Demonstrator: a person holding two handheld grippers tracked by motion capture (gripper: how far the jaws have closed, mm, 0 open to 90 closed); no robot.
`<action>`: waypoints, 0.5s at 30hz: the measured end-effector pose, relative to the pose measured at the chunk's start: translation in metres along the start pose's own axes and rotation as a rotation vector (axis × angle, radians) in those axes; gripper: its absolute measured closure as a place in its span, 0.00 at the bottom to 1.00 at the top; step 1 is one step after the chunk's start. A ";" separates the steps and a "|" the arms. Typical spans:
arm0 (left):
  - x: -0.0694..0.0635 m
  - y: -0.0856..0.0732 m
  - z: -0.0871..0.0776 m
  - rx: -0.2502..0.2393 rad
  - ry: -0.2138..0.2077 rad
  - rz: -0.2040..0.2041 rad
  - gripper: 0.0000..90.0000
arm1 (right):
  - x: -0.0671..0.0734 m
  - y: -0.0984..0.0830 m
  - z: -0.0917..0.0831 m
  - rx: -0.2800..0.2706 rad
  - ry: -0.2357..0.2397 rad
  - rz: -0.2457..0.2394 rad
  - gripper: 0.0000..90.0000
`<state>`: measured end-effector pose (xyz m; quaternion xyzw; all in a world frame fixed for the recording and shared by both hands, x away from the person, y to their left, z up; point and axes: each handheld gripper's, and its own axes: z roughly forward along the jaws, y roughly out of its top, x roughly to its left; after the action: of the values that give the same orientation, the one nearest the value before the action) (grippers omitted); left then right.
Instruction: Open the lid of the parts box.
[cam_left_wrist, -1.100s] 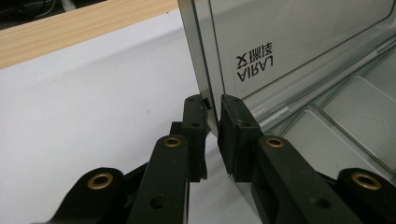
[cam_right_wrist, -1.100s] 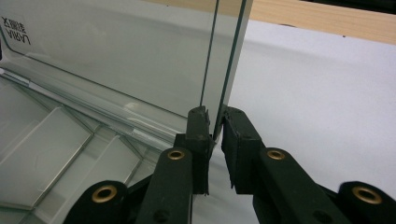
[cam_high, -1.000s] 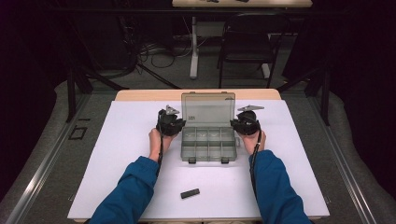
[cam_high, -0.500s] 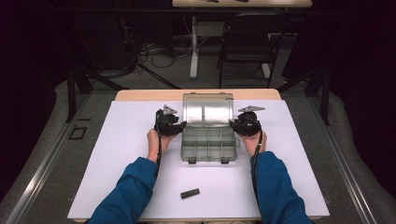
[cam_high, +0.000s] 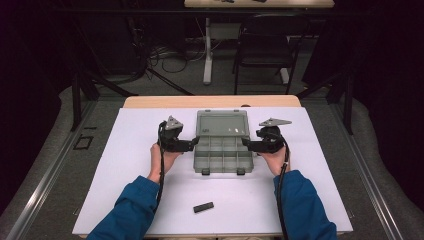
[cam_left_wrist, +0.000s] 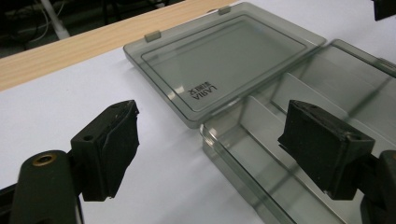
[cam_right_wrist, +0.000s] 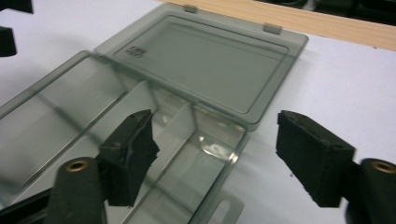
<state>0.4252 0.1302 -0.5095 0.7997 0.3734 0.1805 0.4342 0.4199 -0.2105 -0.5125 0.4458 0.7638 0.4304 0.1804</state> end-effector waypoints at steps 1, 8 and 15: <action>-0.002 -0.001 -0.003 -0.001 -0.003 0.008 0.18 | 0.002 -0.001 -0.003 0.000 0.007 -0.008 0.26; -0.016 -0.013 -0.020 0.008 -0.014 0.057 0.15 | 0.008 -0.006 -0.019 -0.018 0.050 -0.028 0.18; -0.021 -0.036 -0.033 0.006 -0.031 0.042 0.11 | 0.018 -0.018 -0.028 -0.013 0.068 -0.072 0.16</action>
<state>0.3754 0.1457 -0.5201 0.8115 0.3502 0.1758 0.4336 0.3824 -0.2136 -0.5090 0.4021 0.7822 0.4434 0.1725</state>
